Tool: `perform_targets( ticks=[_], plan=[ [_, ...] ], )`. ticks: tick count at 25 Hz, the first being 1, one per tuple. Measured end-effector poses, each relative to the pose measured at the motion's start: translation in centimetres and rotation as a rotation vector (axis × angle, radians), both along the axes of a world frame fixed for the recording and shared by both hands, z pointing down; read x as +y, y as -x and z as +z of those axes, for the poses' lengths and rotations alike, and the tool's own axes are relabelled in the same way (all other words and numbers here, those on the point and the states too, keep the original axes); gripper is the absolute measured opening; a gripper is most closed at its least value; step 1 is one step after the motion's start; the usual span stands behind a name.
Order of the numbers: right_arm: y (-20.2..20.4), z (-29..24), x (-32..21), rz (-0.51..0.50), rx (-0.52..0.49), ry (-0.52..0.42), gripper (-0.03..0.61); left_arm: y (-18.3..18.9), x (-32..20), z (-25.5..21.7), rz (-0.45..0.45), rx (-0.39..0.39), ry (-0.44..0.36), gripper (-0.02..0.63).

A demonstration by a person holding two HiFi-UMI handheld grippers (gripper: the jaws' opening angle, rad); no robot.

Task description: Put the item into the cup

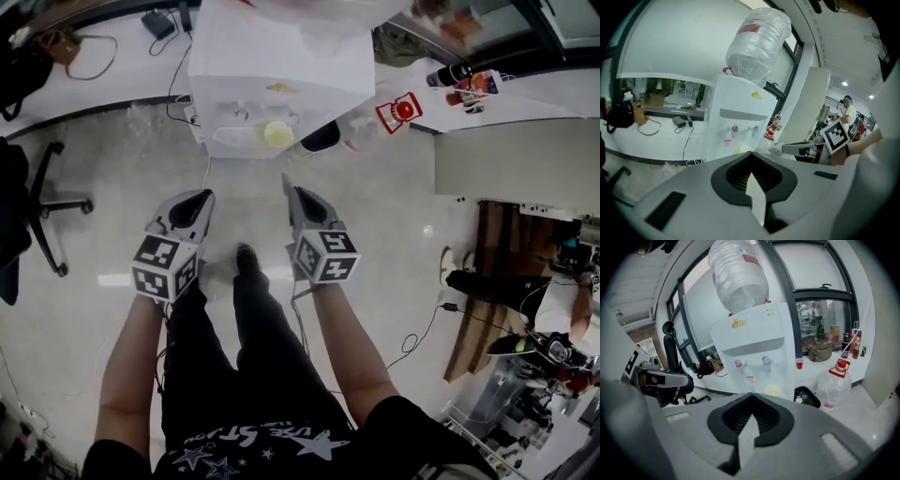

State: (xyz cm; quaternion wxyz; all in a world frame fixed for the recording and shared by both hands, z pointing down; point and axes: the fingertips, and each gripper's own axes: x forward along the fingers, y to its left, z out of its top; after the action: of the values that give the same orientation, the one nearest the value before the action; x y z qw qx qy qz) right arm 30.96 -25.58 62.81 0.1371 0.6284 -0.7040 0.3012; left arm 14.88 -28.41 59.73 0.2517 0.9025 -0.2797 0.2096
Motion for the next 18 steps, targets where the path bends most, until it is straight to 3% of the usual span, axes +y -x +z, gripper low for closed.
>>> perform_targets(
  ticks=[12,18],
  plan=[
    [-1.8,5.2,-6.5,-0.168,0.107,-0.020,0.001,-2.0,-4.0,5.2,-0.154,0.017,0.045,0.003],
    [-1.5,6.8,-9.0,-0.249,0.195,-0.020,0.002,-2.6,-5.6,6.4,-0.170,0.004,0.055,0.003]
  ],
)
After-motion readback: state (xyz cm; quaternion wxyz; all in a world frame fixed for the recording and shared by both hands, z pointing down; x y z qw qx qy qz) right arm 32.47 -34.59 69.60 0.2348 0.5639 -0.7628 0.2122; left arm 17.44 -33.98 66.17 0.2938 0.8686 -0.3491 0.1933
